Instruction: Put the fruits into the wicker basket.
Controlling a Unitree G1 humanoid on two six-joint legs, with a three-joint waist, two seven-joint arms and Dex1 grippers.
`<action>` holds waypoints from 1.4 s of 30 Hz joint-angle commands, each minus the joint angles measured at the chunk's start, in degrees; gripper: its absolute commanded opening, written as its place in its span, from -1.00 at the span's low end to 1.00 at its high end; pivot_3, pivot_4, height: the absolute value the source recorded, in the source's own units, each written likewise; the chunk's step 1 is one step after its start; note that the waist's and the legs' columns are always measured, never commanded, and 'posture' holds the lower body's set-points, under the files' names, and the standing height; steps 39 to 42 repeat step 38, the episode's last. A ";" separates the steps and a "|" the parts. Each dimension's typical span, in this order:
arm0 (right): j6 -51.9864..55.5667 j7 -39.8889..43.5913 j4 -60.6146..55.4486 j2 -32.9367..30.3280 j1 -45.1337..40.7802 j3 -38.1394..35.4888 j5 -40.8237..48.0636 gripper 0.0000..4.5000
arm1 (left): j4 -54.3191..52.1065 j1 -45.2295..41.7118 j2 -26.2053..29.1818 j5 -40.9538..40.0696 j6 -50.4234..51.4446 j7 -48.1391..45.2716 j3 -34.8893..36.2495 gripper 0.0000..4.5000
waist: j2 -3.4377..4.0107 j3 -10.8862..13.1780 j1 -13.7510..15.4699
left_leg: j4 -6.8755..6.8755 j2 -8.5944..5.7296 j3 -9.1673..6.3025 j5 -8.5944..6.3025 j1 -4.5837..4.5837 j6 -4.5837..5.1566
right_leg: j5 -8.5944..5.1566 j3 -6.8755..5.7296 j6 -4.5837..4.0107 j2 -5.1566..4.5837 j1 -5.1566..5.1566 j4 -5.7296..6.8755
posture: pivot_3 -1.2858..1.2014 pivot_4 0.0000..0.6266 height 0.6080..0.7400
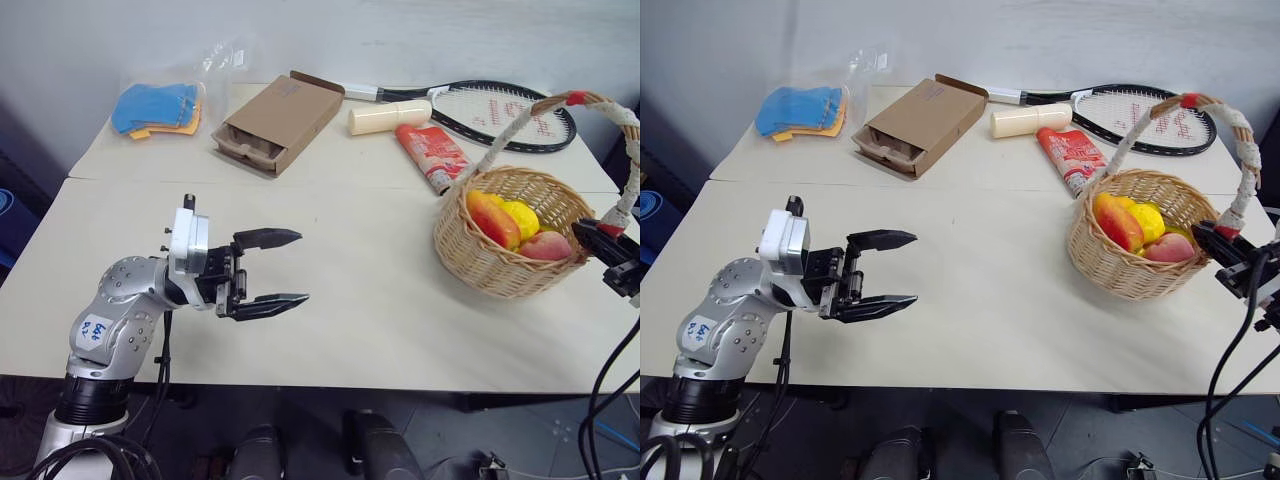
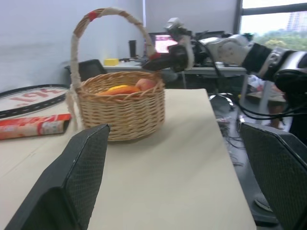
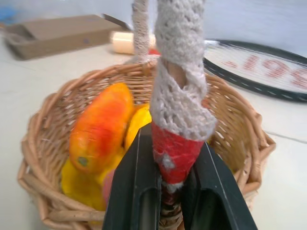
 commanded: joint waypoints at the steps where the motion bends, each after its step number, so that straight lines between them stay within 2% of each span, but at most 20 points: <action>1: -3.19 -2.11 -1.00 0.59 -0.40 -0.88 0.48 -0.34 | 0.70 -0.99 0.34 0.48 -0.89 -1.18 0.76 1.00 | 0.07 -0.03 0.01 | 0.00 -0.01 0.01 0.00 0.00 0.00 | 0.00 0.05 0.00 0.00 -0.01 0.02 | 0.03 -0.52 1.00; 4: -3.69 -2.00 -4.71 0.83 1.79 -1.53 1.56 0.11 | 1.26 0.00 0.51 1.07 -1.36 -1.55 1.51 1.00 | 0.11 -0.05 0.01 | -0.05 0.00 -0.02 0.00 0.03 0.00 | 0.00 0.27 0.01 0.03 -0.02 0.04 | 0.03 -0.52 1.00; 9: -4.47 -0.81 -6.83 -2.90 9.96 -8.03 0.89 0.91 | 1.74 4.01 1.63 3.18 -2.80 -1.27 3.12 1.00 | 0.11 -0.05 0.20 | -0.08 0.09 -0.03 -0.03 0.02 -0.03 | 0.00 0.32 0.01 0.09 -0.03 -0.04 | 0.03 -0.52 1.00; 10: -4.47 -0.53 -5.80 -3.65 11.02 -9.86 1.39 0.99 | 2.24 4.98 2.09 3.83 -3.50 -1.50 3.59 1.00 | 0.11 -0.05 0.24 | -0.08 0.08 -0.03 -0.04 0.01 -0.01 | 0.00 0.34 0.02 0.08 -0.03 -0.06 | 0.03 -0.52 1.00; 13: -7.77 1.83 -4.28 -4.10 12.48 -14.83 4.00 0.99 | 3.81 7.31 2.98 5.38 -5.32 -1.19 5.10 1.00 | 0.10 -0.05 0.17 | -0.05 0.07 0.03 -0.10 0.02 0.09 | 0.04 0.45 0.09 0.06 -0.01 -0.16 | 0.03 -0.52 1.00; 16: -8.76 4.51 -4.23 -5.23 15.26 -16.37 3.86 0.99 | 4.72 8.80 3.39 6.82 -6.92 -1.01 6.01 1.00 | 0.10 -0.05 0.10 | -0.04 0.06 0.08 -0.13 0.05 0.14 | 0.09 0.54 0.17 0.06 0.01 -0.20 | 0.03 -0.52 1.00; 18: -9.02 10.24 -7.96 -3.93 19.86 -16.39 6.47 0.99 | 3.76 11.43 4.82 7.82 -6.41 0.24 7.61 1.00 | 0.09 -0.04 -0.05 | -0.05 0.08 0.16 -0.13 0.08 0.14 | 0.09 0.65 0.17 0.06 0.01 -0.21 | 0.03 -0.52 1.00; 20: -15.56 17.52 -11.38 -2.04 25.54 -12.05 4.25 0.99 | 1.90 14.82 6.92 8.44 -5.56 0.58 8.93 1.00 | 0.09 -0.05 -0.20 | -0.16 0.15 0.22 -0.13 0.09 0.14 | 0.08 0.73 0.15 0.07 0.02 -0.20 | 0.03 -0.52 1.00; 22: -25.22 24.53 -12.28 -0.35 28.78 -3.80 -0.18 0.99 | 0.19 18.92 8.64 9.57 -6.55 0.19 10.06 1.00 | 0.04 -0.07 -0.40 | -0.19 0.30 0.22 -0.22 0.08 0.00 | 0.03 0.71 0.06 0.08 0.05 -0.19 | 0.03 -0.52 1.00; 28: -31.06 28.05 -11.20 2.92 20.50 13.20 -1.96 0.99 | -2.79 24.30 8.28 13.11 -9.36 5.28 12.70 1.00 | 0.03 -0.05 -1.44 | -0.11 0.36 0.56 -0.18 0.22 0.13 | 0.01 0.82 0.03 -0.09 0.09 -0.08 | 0.03 -0.52 1.00; 32: -34.18 28.27 -3.72 6.95 7.75 25.45 -6.53 0.99 | -6.54 28.49 6.72 17.35 -12.52 10.14 14.22 1.00 | -0.23 -0.07 -1.52 | -0.14 0.42 0.74 -0.18 0.75 0.13 | -0.04 0.97 -0.29 -0.24 0.26 -0.13 | 0.03 -0.52 1.00; 34: -36.12 27.41 1.63 9.21 1.49 28.79 -8.63 0.99 | -8.07 30.30 5.83 17.77 -12.64 12.12 15.31 1.00 | -0.23 -0.05 -1.48 | -0.16 0.51 0.76 -0.21 0.76 0.07 | -0.09 0.97 -0.47 -0.29 0.21 -0.11 | 0.03 -0.52 1.00; 37: -39.15 28.05 8.70 11.96 -5.47 32.89 -10.37 0.99 | -9.41 32.04 4.59 18.85 -13.90 14.70 16.59 1.00 | -0.22 -0.05 -1.18 | -0.19 0.58 0.75 -0.30 0.75 -0.06 | 0.01 0.92 -0.31 -0.23 0.08 0.07 | 0.03 -0.52 1.00; 42: -39.78 28.21 10.22 12.54 -6.69 33.76 -10.60 0.99 | -9.46 32.12 4.35 18.95 -14.13 15.25 16.77 1.00 | -0.22 -0.05 -1.18 | -0.20 0.60 0.70 -0.33 0.74 -0.10 | -0.01 0.89 -0.32 -0.19 0.07 0.08 | 0.03 -0.52 1.00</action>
